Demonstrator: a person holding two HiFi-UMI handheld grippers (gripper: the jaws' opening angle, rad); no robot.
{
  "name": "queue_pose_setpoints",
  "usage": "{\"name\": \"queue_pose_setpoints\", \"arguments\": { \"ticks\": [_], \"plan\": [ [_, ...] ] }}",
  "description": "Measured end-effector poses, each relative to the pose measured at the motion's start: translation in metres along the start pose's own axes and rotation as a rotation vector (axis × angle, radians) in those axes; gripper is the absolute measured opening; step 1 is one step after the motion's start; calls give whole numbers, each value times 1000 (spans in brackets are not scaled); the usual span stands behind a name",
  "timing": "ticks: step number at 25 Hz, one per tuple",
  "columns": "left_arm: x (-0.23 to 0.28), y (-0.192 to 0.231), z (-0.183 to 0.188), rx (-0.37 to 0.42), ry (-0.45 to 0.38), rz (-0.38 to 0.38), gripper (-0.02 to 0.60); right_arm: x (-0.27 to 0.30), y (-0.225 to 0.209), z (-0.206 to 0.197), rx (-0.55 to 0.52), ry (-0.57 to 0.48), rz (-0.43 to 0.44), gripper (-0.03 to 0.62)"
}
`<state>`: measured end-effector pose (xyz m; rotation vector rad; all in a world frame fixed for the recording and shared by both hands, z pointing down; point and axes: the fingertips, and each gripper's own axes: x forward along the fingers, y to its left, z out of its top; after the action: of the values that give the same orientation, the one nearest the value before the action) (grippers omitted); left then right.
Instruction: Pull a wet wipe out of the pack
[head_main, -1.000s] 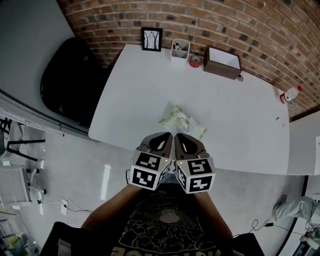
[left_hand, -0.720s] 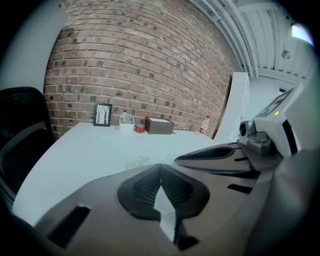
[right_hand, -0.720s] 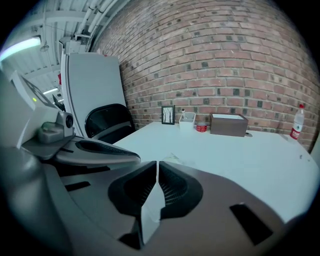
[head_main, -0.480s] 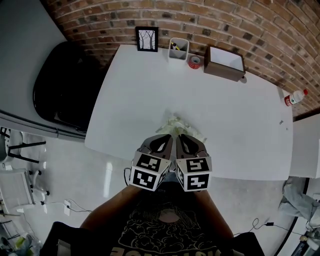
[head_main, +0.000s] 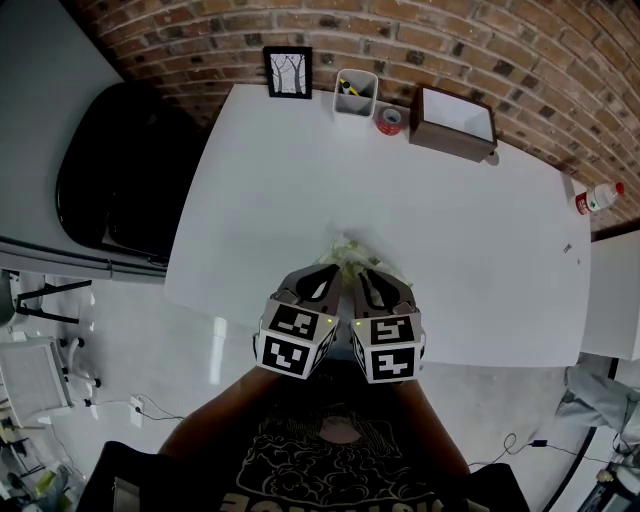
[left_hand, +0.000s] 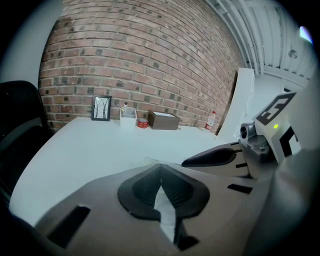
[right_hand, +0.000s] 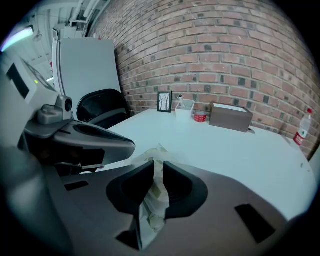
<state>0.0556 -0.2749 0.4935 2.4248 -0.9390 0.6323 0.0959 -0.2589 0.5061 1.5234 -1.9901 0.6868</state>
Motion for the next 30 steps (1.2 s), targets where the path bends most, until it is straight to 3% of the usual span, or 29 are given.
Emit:
{"name": "queue_pose_setpoints", "arguments": {
  "ticks": [2, 13, 19, 30],
  "plan": [
    [2, 2, 0, -3, 4, 2, 12, 3, 1, -3, 6, 17, 16, 74],
    [11, 8, 5, -5, 12, 10, 12, 15, -1, -10, -3, 99, 51, 74],
    [14, 11, 4, -12, 16, 5, 12, 18, -1, -11, -8, 108, 72, 25],
    [11, 5, 9, -1, -4, 2, 12, 14, -1, -7, 10, 83, 82, 18]
  ]
}}
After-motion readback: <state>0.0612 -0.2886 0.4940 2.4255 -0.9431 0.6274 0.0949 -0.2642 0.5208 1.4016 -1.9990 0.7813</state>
